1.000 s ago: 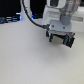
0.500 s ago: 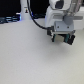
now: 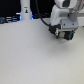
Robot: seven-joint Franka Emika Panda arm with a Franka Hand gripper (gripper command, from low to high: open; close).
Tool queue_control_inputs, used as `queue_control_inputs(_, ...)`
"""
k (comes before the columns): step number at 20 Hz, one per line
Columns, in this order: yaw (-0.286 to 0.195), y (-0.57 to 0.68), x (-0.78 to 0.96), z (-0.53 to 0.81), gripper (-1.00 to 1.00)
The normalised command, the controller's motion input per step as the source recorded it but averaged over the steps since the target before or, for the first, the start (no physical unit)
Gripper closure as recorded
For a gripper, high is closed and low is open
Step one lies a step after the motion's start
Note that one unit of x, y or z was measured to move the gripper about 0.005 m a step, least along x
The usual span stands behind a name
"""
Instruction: Open the kcup holder, insert the kcup into the holder, and close the kcup holder
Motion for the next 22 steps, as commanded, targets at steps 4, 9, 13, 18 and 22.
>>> queue_control_inputs(4,0.075,0.38,-0.83,-0.03,-1.00)
queue_control_inputs(9,0.091,0.39,-0.72,-0.01,-1.00)
queue_control_inputs(13,0.079,0.42,-0.73,-0.01,-1.00)
queue_control_inputs(18,0.072,0.51,-0.56,0.17,-1.00)
queue_control_inputs(22,0.041,0.23,0.10,0.89,-1.00)
